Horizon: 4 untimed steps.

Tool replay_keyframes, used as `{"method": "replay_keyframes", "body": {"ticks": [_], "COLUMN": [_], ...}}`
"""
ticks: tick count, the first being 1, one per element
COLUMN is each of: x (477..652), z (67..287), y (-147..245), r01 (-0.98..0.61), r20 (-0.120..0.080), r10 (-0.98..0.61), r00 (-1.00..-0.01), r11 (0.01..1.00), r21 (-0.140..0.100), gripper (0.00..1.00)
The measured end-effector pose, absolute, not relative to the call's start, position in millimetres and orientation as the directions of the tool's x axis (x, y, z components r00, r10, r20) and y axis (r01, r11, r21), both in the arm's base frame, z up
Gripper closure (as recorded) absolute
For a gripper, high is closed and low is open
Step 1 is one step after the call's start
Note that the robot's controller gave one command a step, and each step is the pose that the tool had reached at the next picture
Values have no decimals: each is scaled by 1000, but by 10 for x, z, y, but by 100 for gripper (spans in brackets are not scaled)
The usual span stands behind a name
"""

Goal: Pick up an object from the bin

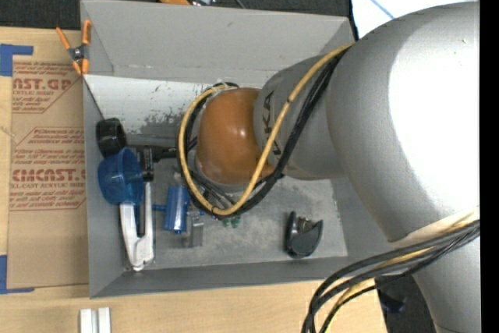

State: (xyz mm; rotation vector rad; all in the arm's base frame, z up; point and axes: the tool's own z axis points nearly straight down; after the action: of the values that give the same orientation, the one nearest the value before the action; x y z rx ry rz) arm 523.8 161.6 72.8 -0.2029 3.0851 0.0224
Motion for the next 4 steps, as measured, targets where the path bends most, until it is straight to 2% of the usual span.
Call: {"method": "replay_keyframes", "body": {"ticks": [1, 2, 3, 4], "x": [5309, 5068, 5121, 4993], "z": [761, 887, 840, 733], "y": [1572, 1571, 1724, 1660], "r01": [-130, -134, -140, -113], "r20": [-36, -46, -43, -49], "r10": [-130, -133, -139, -112], "r00": [-991, -990, -989, -993], "r11": [991, 991, 990, 994], "r21": [10, 12, 12, 15], "gripper": [0, 0, 0, 100]}}
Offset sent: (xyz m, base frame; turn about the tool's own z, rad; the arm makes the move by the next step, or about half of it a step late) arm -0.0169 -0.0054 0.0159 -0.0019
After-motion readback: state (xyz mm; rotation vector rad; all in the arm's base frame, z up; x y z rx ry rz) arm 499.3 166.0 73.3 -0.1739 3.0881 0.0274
